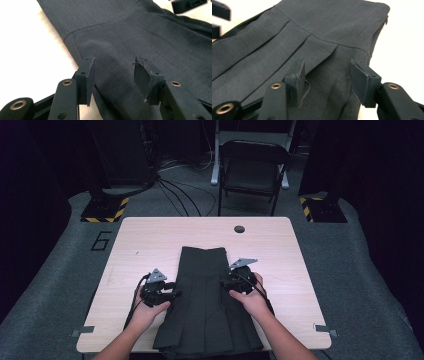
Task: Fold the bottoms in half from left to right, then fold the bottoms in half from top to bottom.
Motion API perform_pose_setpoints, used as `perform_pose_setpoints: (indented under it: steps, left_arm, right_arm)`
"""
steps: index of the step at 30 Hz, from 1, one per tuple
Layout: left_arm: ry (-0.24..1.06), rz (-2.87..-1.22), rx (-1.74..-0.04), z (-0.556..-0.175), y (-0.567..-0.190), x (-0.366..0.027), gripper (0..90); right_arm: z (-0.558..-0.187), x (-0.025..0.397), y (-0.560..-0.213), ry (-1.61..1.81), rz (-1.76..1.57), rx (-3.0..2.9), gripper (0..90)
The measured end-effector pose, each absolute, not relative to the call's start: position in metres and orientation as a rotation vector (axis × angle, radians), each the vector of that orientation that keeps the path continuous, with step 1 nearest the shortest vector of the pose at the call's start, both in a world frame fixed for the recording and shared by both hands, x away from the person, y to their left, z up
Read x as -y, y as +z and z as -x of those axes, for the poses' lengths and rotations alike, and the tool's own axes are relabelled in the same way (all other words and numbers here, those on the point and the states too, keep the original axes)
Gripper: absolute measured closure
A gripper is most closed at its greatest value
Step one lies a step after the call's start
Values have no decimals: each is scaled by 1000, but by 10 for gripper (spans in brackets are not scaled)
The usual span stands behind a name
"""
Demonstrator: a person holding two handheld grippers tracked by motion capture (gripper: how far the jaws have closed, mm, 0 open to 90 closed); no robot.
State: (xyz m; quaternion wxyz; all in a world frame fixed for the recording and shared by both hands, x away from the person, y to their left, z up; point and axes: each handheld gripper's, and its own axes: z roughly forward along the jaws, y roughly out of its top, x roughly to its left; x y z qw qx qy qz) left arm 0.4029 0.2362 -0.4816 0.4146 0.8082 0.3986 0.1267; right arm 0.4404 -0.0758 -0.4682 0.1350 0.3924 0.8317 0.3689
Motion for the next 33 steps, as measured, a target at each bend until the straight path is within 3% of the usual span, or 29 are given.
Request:
perform_pose_setpoints:
  steps: [9,22,33]
  left_arm:
    - [332,-2027,-1025,-416,-476,-235,492]
    - [325,-1992,-1030,-438,-470,-228,507]
    - [344,-1982,-1047,-449,-467,-222,504]
  right_arm:
    - [-437,76,-468,1091,-1159,-2434,504]
    - [-431,81,-475,1103,-1159,-2439,451]
    - [-430,84,-476,1138,-1133,-2443,509]
